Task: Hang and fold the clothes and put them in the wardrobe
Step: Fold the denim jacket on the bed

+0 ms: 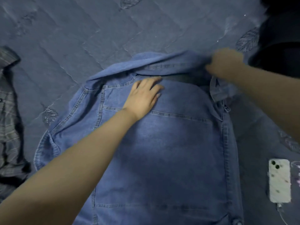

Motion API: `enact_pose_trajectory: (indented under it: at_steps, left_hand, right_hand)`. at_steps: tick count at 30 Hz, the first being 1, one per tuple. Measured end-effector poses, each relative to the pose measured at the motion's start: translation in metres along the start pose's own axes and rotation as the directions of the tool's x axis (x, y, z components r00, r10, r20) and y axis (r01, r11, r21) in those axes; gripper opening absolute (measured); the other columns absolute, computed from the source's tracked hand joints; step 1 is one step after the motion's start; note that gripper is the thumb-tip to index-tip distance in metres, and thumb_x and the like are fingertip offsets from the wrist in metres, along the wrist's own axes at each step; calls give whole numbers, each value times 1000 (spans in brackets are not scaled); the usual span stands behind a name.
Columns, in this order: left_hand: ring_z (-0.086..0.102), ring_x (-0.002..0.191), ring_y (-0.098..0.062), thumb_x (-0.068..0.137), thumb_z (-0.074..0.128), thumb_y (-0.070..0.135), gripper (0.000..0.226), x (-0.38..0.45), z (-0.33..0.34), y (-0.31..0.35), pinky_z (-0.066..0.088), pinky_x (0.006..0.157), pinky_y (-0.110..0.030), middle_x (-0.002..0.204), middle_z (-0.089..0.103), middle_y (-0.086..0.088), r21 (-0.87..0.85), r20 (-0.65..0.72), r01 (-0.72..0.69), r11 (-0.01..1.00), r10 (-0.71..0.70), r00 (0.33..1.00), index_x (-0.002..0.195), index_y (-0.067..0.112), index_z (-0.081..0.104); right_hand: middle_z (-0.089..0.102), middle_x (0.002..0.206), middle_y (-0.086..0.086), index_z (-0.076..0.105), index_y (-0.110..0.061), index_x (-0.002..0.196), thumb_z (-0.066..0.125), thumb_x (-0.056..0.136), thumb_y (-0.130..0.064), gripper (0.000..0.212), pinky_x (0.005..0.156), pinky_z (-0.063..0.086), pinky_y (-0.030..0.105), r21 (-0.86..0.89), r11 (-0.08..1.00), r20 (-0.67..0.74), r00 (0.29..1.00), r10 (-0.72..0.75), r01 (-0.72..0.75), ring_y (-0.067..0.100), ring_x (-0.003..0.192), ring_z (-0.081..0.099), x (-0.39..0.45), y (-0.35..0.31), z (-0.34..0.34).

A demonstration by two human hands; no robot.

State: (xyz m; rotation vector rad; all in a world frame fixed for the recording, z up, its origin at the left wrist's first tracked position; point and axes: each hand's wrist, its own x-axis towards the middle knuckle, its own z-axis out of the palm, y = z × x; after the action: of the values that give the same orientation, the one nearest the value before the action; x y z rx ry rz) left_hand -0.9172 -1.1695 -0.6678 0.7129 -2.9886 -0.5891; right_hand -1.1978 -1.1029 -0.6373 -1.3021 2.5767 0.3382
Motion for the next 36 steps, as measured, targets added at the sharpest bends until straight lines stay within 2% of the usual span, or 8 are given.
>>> enact_pose_trajectory:
  at_steps: [6,9,18,23,26,29,32,36]
  left_hand:
    - [36,134,-28,100,42,44,54,43,8,-3,25,112,-39,149,35,-7,123,233,140,983,-166,958,146,17,37]
    - [46,124,-33,91,56,51,62,53,4,-11,34,107,-41,138,44,-14,47,273,255,966,-258,927,138,12,43]
    - [49,74,-20,87,47,69,44,46,-35,-33,33,71,-30,70,48,9,-176,313,184,967,-122,942,73,28,39]
    - [61,97,-35,97,50,41,28,50,-70,-79,33,84,-43,94,68,-17,159,194,-76,984,44,980,84,16,55]
    - [52,115,-30,95,51,45,35,64,-65,-92,27,92,-43,116,63,-12,310,262,-1,951,-84,961,108,14,62]
    - [41,127,-25,90,47,62,54,69,-45,-84,19,101,-43,135,53,-4,347,386,73,935,-213,898,129,26,54]
    - [42,122,-23,90,33,70,56,63,-36,-81,15,93,-39,131,58,2,215,351,165,963,-234,906,123,32,57]
    - [51,106,-30,98,42,47,30,59,-45,-91,22,82,-40,107,66,-7,179,145,69,981,-96,985,88,24,59]
  right_hand:
    - [49,136,24,27,-2,148,51,93,-12,61,93,41,40,487,873,-75,997,7,30,37,125,48,47,1,-27]
    - [52,123,23,51,2,123,50,87,-10,38,84,41,44,380,905,-221,969,-115,193,38,111,51,-2,10,4]
    - [56,70,-6,63,-16,79,74,81,-33,20,55,39,6,744,668,259,931,-257,-22,6,67,50,-70,78,53]
    - [64,58,-8,70,-14,68,67,74,-60,46,49,44,10,817,538,328,935,-134,-209,-1,52,57,-57,114,29]
    - [65,62,2,65,-10,62,61,77,-67,58,51,44,24,661,682,455,890,-30,-315,15,58,62,-40,106,36]
    - [51,69,7,52,-11,65,56,87,-59,53,54,32,28,480,876,274,957,-92,-53,23,66,51,-30,90,54]
    - [53,97,3,59,-12,110,73,83,-40,42,72,42,27,629,756,71,955,-290,182,17,84,52,-36,84,60]
    - [62,78,11,67,1,93,67,89,-25,26,68,42,32,549,781,19,930,-367,297,29,77,60,-31,96,58]
